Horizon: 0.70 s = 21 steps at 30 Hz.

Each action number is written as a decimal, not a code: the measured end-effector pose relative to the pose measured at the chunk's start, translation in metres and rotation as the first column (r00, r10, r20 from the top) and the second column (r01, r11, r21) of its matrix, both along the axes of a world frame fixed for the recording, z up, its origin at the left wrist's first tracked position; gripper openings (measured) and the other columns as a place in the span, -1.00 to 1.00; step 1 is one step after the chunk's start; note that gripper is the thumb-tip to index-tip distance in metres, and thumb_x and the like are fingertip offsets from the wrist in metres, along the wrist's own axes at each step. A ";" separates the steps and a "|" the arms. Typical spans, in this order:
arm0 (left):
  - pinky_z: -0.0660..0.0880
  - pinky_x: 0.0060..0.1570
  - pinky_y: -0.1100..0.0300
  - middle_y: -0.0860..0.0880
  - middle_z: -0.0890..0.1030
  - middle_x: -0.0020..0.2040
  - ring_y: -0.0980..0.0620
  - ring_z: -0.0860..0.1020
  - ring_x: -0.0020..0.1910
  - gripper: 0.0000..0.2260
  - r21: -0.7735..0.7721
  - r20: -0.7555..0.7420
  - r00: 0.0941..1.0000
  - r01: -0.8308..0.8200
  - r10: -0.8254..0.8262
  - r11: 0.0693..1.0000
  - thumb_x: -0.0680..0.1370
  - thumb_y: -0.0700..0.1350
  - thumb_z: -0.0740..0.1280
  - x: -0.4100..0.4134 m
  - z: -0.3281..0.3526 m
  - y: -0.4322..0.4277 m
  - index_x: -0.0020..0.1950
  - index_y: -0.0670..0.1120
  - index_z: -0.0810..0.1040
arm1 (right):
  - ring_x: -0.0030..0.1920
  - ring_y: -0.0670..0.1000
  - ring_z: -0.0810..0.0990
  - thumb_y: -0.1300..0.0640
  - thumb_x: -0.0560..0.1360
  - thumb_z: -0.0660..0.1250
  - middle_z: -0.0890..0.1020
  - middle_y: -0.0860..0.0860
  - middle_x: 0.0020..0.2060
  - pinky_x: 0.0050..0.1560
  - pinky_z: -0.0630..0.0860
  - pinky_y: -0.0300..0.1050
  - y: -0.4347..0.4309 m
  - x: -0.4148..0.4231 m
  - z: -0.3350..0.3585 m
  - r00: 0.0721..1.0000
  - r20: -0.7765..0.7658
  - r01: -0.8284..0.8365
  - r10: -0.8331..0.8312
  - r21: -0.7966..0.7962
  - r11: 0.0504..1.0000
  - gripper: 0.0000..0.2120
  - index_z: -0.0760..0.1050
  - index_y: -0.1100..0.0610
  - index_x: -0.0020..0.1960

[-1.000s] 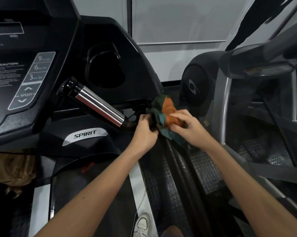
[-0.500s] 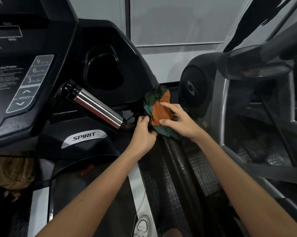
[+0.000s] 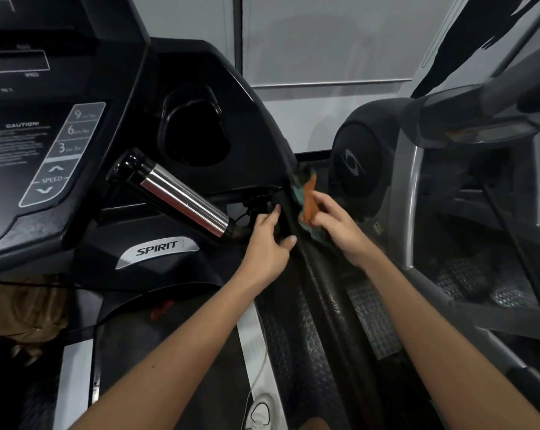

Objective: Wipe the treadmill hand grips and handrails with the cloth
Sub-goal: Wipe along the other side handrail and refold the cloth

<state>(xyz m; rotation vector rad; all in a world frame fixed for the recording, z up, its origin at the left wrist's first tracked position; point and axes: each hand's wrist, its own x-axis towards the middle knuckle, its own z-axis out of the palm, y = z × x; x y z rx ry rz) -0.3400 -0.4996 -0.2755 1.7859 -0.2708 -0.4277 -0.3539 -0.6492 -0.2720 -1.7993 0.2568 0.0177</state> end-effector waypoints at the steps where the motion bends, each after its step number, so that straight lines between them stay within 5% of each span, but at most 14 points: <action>1: 0.38 0.30 -0.04 0.04 0.32 0.17 -0.08 0.46 0.22 -0.42 -0.010 -0.016 1.000 -0.002 0.002 1.000 0.54 -0.31 0.28 0.000 0.001 0.000 0.51 -0.12 0.14 | -0.05 -0.18 0.56 0.28 0.46 0.21 0.57 -0.02 0.00 0.01 0.47 -0.35 0.001 0.006 -0.001 0.999 -0.020 0.031 -0.029 0.081 0.996 -0.61 0.37 0.11 0.27; 5: 0.41 0.27 -0.08 0.10 0.29 0.18 -0.05 0.45 0.23 -0.42 -0.038 -0.033 0.999 0.000 -0.001 0.999 0.55 -0.30 0.27 -0.001 0.002 0.000 0.51 -0.11 0.13 | -0.14 -0.13 0.60 0.32 0.53 0.14 0.61 -0.02 -0.12 -0.14 0.54 -0.30 -0.005 0.001 -0.010 0.987 -0.111 0.139 -0.114 0.245 0.960 -0.73 0.47 0.11 0.14; 11: 0.38 0.30 -0.07 0.15 0.28 0.16 0.06 0.40 0.20 -0.43 -0.030 -0.036 0.999 0.017 -0.018 0.999 0.56 -0.29 0.26 -0.002 0.003 0.002 0.51 -0.09 0.11 | -0.20 -0.22 0.61 0.48 0.49 0.16 0.61 -0.04 -0.12 -0.18 0.53 -0.41 -0.013 -0.045 -0.027 0.979 -0.132 0.172 -0.153 0.145 0.974 -0.68 0.50 0.12 0.02; 16: 0.40 0.29 -0.05 0.18 0.28 0.10 0.11 0.40 0.13 -0.43 -0.032 -0.044 0.999 0.005 -0.006 0.999 0.56 -0.29 0.26 -0.001 0.003 0.001 0.51 -0.09 0.12 | -0.14 -0.10 0.53 0.48 0.49 0.04 0.56 -0.05 -0.17 -0.24 0.50 -0.43 -0.007 -0.021 -0.004 0.987 -0.127 0.125 -0.096 0.244 0.962 -0.59 0.43 0.08 0.13; 21: 0.40 0.29 -0.06 0.15 0.30 0.09 0.06 0.43 0.15 -0.43 -0.019 -0.025 1.000 0.009 -0.009 1.000 0.55 -0.29 0.27 -0.003 0.002 0.001 0.51 -0.09 0.13 | -0.01 -0.22 0.50 0.36 0.52 0.17 0.50 0.06 0.09 0.01 0.42 -0.48 -0.001 0.004 0.007 1.000 0.008 -0.023 0.023 -0.064 0.998 -0.62 0.38 0.18 0.32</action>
